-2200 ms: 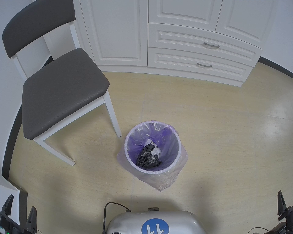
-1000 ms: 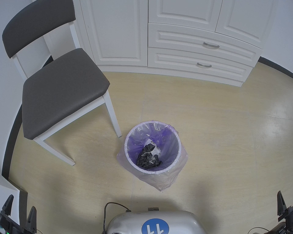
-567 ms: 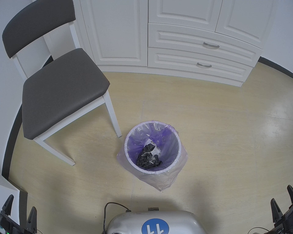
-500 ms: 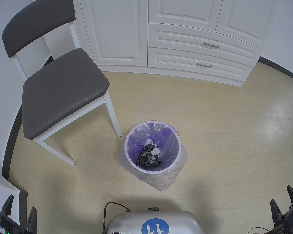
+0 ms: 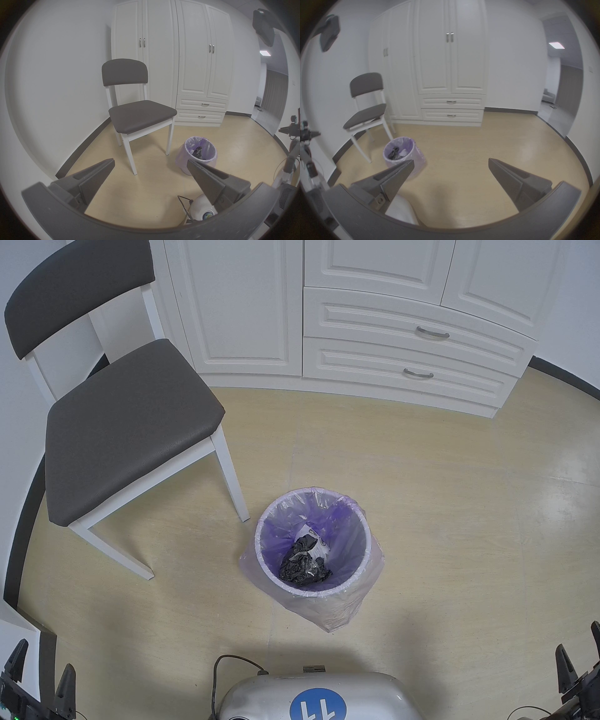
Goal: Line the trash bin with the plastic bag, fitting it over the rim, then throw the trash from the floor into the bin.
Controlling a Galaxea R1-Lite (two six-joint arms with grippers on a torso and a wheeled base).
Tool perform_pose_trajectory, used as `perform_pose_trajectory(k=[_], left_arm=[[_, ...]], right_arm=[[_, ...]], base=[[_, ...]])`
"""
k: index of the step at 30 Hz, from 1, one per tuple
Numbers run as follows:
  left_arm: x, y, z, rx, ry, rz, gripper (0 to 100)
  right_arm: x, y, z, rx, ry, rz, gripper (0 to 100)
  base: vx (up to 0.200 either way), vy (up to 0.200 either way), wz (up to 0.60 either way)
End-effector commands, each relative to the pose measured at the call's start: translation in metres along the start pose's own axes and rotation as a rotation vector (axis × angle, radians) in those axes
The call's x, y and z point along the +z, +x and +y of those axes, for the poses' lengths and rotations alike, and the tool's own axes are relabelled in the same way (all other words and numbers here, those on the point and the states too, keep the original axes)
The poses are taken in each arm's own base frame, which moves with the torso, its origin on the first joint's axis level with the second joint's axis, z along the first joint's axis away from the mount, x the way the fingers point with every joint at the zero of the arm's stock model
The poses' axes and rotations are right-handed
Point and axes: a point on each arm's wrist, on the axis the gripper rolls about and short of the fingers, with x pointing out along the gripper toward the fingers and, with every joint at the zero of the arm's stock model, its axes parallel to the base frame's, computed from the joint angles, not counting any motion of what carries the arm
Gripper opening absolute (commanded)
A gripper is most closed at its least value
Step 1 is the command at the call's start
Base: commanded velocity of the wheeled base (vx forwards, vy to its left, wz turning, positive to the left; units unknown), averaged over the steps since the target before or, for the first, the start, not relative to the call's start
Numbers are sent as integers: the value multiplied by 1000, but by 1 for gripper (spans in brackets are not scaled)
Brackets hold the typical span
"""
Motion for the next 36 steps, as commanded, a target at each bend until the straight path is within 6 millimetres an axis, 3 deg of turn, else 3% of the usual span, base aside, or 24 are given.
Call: perform_pose_trajectory(k=[1, 36], left_arm=[[-5, 0, 0, 3, -12, 3, 100], [-5, 0, 0, 1, -4, 3, 100]], right_arm=[[-6, 0, 1, 28, -12, 18, 100], [-7, 0, 0, 10, 27, 17, 100]], base=[[0, 0, 0], [0, 0, 0]])
